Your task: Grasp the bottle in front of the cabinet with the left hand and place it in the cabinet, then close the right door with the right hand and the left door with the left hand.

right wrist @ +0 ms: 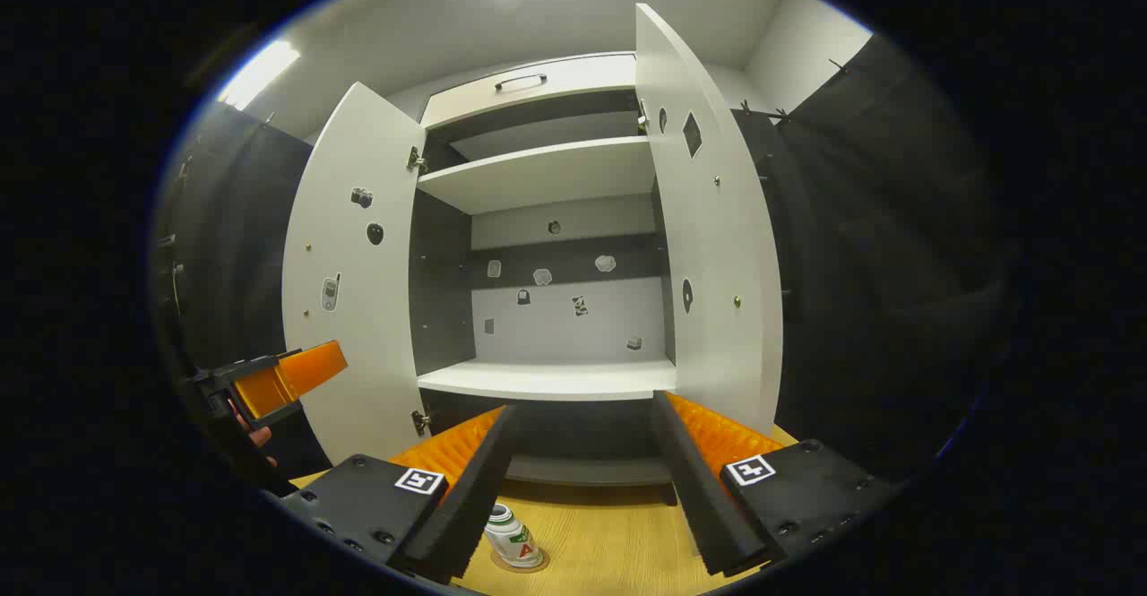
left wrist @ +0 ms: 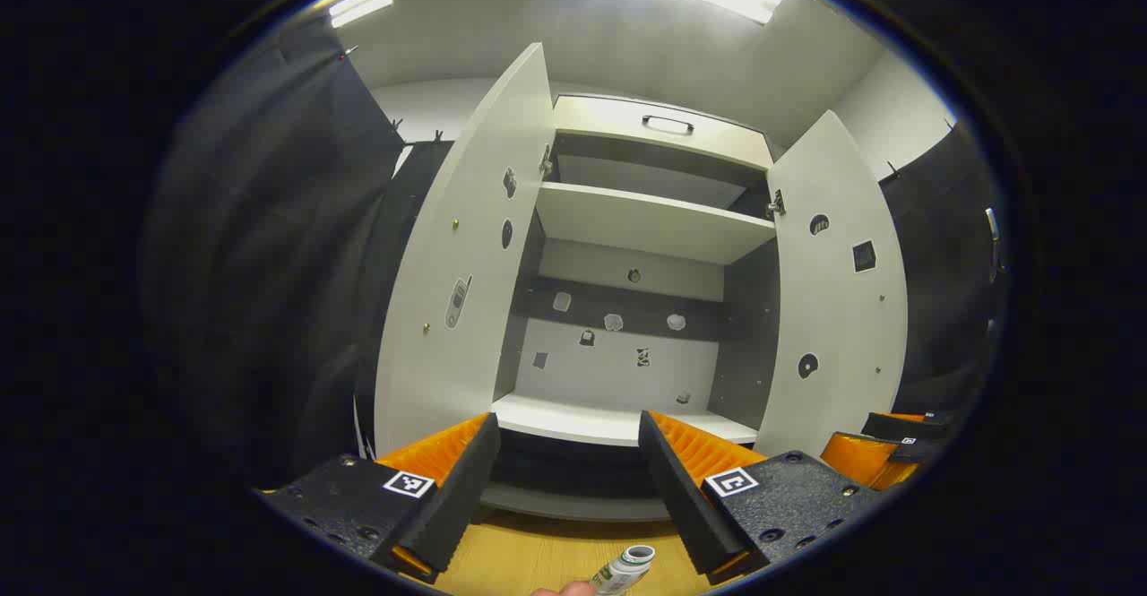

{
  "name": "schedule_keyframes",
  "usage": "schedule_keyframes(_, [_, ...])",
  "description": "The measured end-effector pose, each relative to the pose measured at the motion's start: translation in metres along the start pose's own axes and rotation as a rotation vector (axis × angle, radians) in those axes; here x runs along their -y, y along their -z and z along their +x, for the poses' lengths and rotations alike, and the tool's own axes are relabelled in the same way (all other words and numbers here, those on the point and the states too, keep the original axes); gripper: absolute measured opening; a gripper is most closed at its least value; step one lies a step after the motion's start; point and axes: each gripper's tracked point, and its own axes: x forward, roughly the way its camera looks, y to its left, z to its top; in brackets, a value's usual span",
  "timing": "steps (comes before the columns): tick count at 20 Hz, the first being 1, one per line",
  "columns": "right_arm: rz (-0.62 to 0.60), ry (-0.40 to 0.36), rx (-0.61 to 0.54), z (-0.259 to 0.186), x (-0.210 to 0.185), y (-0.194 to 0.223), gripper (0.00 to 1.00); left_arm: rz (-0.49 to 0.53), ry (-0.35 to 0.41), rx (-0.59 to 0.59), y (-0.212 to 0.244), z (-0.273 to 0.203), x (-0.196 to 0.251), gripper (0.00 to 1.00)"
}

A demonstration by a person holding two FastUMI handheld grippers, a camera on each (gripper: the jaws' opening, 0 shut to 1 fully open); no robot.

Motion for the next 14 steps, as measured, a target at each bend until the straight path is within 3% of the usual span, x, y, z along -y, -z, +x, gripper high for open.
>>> schedule_keyframes(3, [-0.002,0.001,0.000,0.000,0.003,0.000,0.98,0.001,0.004,0.006,-0.002,-0.001,0.004,0.94])
schedule_keyframes(4, [0.002,0.002,0.000,0.001,0.003,0.000,0.89,0.000,0.004,0.009,-0.003,-0.002,0.004,0.94])
schedule_keyframes(5, [0.007,0.003,0.000,0.001,0.005,0.000,0.98,0.000,0.000,0.011,-0.004,-0.003,0.003,0.94])
schedule_keyframes(8, [0.019,0.006,-0.001,0.001,0.008,0.001,0.98,0.011,-0.010,0.017,-0.006,-0.002,0.001,0.94])
schedule_keyframes(9, [0.022,0.009,0.001,0.002,0.010,0.000,0.89,0.014,-0.012,0.020,-0.008,-0.002,0.000,0.94])
schedule_keyframes(10, [0.025,0.013,0.003,0.001,0.011,0.000,0.98,0.017,-0.013,0.022,-0.008,-0.001,0.000,0.94])
schedule_keyframes(14, [0.022,0.022,0.006,0.004,0.013,0.000,0.98,0.020,-0.016,0.028,-0.009,0.001,0.000,0.94])
